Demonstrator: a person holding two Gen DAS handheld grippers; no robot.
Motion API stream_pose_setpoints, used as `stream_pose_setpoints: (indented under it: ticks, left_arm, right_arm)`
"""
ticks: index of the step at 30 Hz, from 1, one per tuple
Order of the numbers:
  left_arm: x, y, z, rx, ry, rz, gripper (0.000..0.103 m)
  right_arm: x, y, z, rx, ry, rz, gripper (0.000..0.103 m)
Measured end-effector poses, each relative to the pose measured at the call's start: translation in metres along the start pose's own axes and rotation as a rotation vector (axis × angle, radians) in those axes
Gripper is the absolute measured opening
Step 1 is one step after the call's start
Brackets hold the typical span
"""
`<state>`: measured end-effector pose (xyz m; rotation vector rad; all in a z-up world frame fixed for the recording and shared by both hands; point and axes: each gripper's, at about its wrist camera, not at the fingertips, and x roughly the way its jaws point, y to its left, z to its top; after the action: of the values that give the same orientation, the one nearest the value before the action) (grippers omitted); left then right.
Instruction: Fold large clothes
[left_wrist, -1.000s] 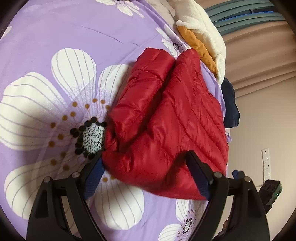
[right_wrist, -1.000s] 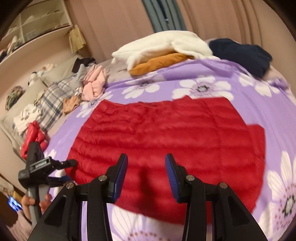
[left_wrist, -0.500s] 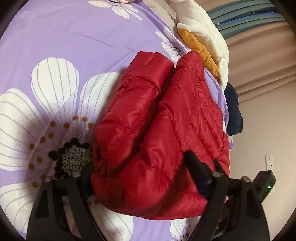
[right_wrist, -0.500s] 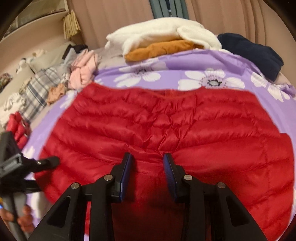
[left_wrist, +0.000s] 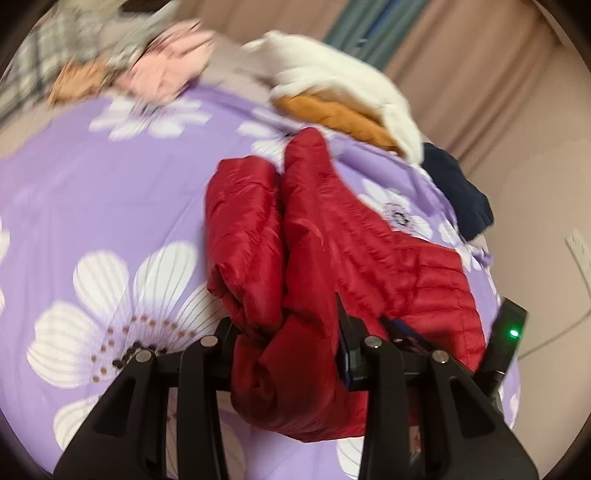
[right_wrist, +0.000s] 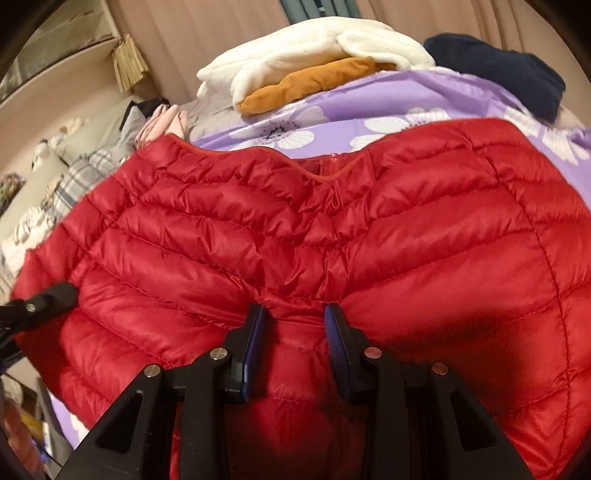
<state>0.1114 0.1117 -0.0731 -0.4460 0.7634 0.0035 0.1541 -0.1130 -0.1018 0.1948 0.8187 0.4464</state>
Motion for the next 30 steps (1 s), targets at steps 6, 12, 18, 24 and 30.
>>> stream_pose_setpoints:
  ticks: [6, 12, 18, 24, 30]
  left_arm:
    - [-0.01, -0.053, 0.003, 0.181, -0.052, -0.024, 0.037]
    - [-0.005, -0.098, -0.002, 0.323, -0.043, -0.07, 0.039]
    - [0.007, -0.121, -0.004, 0.377, 0.003, -0.105, 0.039]
    - [0.008, -0.134, -0.007, 0.409, 0.013, -0.098, 0.039]
    - [0.009, -0.146, -0.016, 0.439, 0.018, -0.094, 0.039]
  right_arm:
    - [-0.001, -0.011, -0.003, 0.075, 0.001, 0.064, 0.033]
    - [-0.002, -0.023, -0.005, 0.151, 0.015, 0.131, 0.029]
    - [-0.006, -0.045, 0.0, 0.258, 0.063, 0.259, 0.027]
    - [-0.066, -0.05, -0.011, 0.192, -0.019, 0.216, 0.028]
    - [-0.131, -0.073, -0.029, 0.135, -0.157, -0.096, 0.028]
